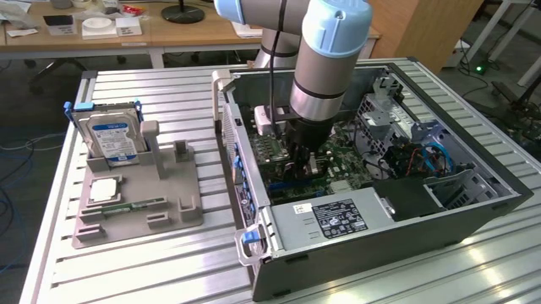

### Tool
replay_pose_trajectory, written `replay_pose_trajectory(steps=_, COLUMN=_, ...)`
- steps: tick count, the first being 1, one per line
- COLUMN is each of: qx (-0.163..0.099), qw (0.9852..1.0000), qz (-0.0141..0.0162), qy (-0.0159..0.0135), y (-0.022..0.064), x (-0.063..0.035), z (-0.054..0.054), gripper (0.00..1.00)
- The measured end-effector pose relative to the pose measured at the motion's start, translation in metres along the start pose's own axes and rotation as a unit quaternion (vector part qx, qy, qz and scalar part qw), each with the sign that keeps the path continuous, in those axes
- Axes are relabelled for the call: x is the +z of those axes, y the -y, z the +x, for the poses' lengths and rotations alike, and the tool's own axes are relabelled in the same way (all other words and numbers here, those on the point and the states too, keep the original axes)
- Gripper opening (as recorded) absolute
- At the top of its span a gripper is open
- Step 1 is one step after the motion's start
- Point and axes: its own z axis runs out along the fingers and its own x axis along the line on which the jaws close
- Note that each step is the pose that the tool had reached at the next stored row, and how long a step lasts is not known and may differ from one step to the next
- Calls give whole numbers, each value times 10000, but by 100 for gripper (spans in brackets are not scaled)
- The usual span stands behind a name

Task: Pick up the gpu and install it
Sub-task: 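Insert the gpu into the slot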

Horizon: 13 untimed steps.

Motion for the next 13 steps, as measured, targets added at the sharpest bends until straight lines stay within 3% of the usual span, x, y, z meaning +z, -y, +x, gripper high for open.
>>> replay_pose_trajectory(steps=13, qx=-1, qw=10000, qz=6, qy=1, y=0, x=9, z=0, gripper=28)
